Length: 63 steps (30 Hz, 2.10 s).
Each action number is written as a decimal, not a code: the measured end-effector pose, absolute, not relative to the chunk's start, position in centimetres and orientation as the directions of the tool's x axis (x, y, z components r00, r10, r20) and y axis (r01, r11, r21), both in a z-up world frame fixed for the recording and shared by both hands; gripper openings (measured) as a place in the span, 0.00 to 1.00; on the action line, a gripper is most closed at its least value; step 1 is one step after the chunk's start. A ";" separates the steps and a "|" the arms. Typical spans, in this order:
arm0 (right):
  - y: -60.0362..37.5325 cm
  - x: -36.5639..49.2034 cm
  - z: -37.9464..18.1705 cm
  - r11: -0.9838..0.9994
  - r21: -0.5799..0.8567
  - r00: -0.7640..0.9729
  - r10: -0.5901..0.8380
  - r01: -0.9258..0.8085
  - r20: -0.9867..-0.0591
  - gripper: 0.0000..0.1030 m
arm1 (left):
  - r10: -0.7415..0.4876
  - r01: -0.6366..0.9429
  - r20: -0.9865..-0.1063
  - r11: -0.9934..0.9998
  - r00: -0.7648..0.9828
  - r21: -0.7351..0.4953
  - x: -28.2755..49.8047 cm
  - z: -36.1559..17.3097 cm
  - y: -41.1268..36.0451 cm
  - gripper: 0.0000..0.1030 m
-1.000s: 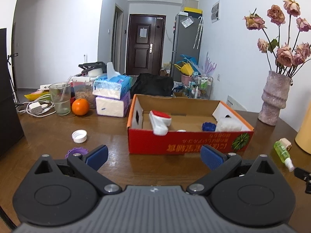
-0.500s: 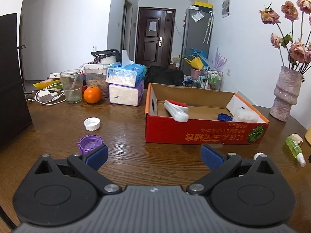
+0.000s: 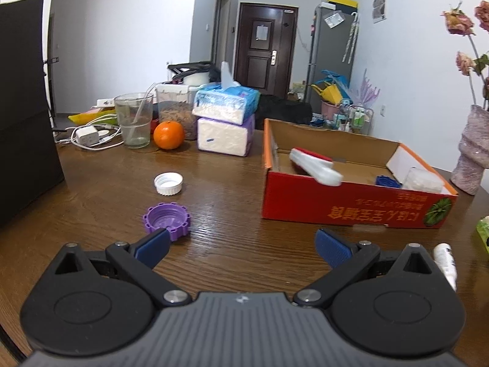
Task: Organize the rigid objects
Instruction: 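Grasp the green spray bottle with the right tool while the left tool grasps the purple cap, then carry the green spray bottle and purple cap over the cardboard box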
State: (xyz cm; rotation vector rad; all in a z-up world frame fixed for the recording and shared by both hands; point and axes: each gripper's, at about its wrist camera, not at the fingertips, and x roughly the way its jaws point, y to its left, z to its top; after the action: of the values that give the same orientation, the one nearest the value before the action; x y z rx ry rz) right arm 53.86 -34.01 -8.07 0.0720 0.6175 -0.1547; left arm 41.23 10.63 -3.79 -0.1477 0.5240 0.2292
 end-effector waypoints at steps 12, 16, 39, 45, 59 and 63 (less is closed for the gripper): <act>-33.5 56.4 -8.8 0.986 0.014 0.789 -0.127 0.169 -0.601 0.29 | 0.246 -0.333 -0.552 0.941 0.797 -0.062 42.7 -5.3 13.7 1.00; -33.6 56.3 -8.7 0.986 0.015 0.798 -0.124 0.164 -0.590 0.29 | 0.272 -0.362 -0.561 0.931 0.782 -0.054 43.3 -5.8 15.2 1.00; -32.0 54.1 -7.6 0.985 0.017 0.849 -0.138 0.170 -0.511 0.29 | 0.345 -0.367 -0.555 0.927 0.757 0.077 47.1 -8.1 18.1 0.87; -31.4 53.5 -7.4 0.985 0.023 0.857 -0.135 0.169 -0.498 0.29 | 0.262 -0.308 -0.594 0.951 0.761 0.025 47.6 -8.5 18.4 0.54; -29.9 51.8 -6.6 0.988 0.042 0.879 -0.115 0.151 -0.462 0.29 | 0.266 -0.300 -0.541 0.954 0.798 0.026 46.5 -7.7 17.7 0.54; -29.4 51.2 -6.2 0.988 0.050 0.887 -0.107 0.144 -0.449 0.29 | 0.266 -0.299 -0.515 0.954 0.815 0.020 46.0 -7.0 17.3 0.54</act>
State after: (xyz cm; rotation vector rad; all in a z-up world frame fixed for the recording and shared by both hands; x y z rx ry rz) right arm 51.21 -29.45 -6.23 0.0828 0.4614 -0.1305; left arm 46.01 17.32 -7.02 -0.0631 0.5399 0.3011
